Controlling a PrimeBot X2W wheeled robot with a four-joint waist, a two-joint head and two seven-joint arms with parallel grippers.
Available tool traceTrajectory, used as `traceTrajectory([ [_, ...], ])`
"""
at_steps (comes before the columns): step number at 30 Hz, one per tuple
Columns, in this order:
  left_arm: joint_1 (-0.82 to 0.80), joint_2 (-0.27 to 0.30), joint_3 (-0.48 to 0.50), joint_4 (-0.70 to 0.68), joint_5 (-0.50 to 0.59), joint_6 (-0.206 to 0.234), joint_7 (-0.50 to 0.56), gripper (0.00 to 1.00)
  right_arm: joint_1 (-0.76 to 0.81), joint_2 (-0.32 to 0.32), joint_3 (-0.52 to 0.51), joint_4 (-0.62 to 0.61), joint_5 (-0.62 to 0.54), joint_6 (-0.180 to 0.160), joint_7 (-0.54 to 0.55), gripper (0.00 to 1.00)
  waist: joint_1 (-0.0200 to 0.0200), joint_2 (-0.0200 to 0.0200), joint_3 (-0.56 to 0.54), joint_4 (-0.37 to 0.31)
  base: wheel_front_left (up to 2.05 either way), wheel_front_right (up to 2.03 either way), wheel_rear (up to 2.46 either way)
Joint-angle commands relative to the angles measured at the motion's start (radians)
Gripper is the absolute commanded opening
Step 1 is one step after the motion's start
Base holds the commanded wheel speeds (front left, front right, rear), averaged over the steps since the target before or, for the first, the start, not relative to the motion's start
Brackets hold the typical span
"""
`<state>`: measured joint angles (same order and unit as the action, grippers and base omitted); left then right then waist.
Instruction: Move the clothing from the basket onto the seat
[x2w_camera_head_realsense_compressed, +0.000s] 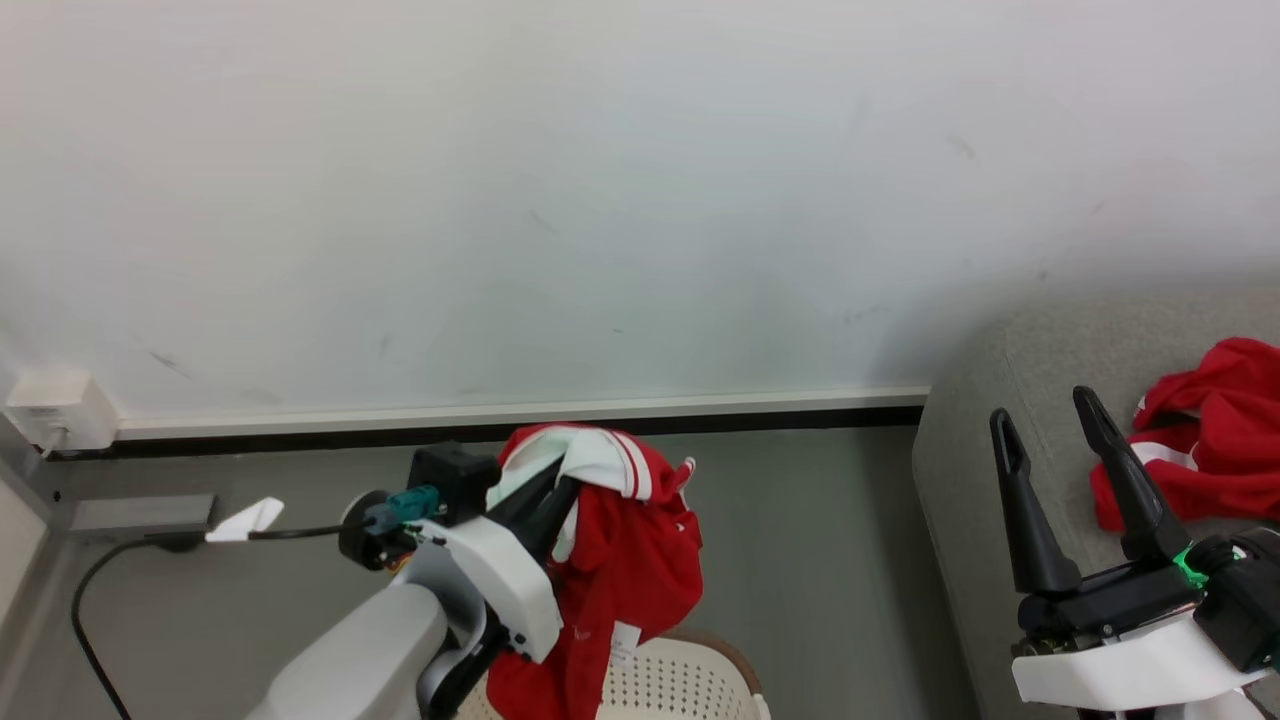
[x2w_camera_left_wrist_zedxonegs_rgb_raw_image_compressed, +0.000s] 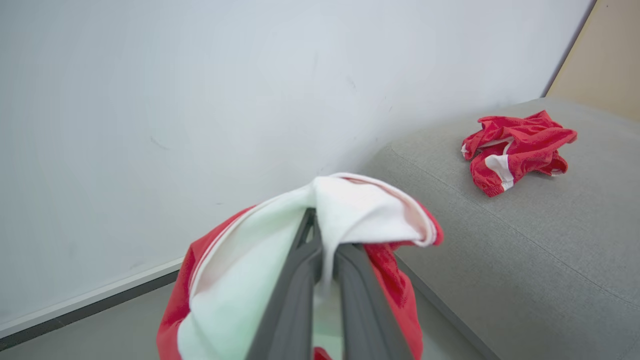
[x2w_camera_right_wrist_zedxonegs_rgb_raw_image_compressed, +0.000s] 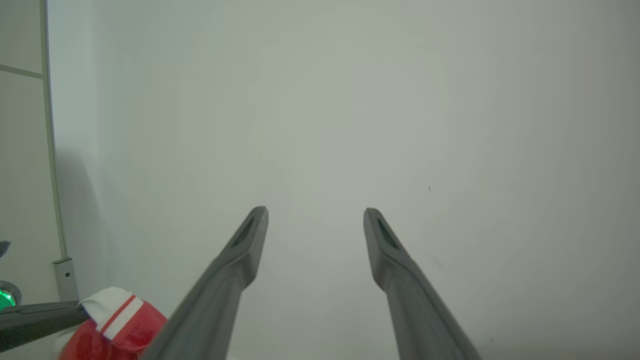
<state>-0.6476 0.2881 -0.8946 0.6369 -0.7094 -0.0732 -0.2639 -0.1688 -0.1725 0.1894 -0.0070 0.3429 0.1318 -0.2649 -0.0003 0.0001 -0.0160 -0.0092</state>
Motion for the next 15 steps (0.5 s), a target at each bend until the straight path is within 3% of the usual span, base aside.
traceTrajectory([
  [1, -0.006, 0.009, 0.009, -0.020, 0.009, 0.005, 0.000, 0.00, 0.019, -0.001, 0.002, 0.003, 0.003, -0.002, 0.001, 1.00, 0.0003, -0.0001, -0.024, 0.023, 0.00, 0.00, 0.00],
  [15, -0.081, 0.056, 0.094, -0.271, 0.015, 0.064, 0.024, 0.00, 0.048, 0.005, 0.053, 0.023, 0.022, -0.002, 0.001, 1.00, 0.0003, -0.0001, -0.025, 0.040, 0.00, 0.00, 0.00],
])
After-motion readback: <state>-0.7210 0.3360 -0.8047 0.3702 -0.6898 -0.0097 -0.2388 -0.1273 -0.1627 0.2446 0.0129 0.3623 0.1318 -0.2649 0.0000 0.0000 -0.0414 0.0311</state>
